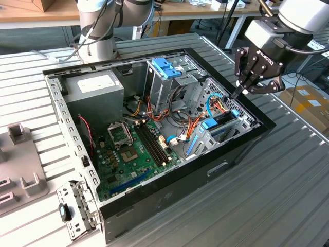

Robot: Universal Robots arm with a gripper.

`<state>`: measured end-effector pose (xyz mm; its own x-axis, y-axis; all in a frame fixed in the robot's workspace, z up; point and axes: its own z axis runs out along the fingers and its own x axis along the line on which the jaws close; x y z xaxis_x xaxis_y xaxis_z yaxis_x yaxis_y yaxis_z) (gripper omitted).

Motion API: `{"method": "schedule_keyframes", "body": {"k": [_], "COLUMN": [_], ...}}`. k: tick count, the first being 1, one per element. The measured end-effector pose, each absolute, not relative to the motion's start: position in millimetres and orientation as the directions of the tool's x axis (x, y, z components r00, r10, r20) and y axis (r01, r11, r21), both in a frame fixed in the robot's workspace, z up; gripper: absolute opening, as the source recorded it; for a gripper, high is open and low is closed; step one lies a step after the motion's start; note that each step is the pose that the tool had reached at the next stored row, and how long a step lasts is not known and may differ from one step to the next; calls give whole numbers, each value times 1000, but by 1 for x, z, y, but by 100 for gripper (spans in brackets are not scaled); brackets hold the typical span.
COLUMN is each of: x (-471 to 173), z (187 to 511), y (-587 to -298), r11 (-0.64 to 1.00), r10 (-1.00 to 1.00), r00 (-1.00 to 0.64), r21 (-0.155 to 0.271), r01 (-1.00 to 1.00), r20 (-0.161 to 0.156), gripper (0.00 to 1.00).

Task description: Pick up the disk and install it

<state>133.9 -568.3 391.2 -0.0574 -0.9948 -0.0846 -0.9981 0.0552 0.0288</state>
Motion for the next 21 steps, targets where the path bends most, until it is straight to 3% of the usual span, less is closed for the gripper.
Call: {"method": "schedule_keyframes", "body": {"k": [21], "x": [170], "z": [391], "y": [-568], "r11": [55], "r10": [-995], "r00": [-58], "r21": [29], "r01": [-998], "r20": [-85], "gripper": [11]}}
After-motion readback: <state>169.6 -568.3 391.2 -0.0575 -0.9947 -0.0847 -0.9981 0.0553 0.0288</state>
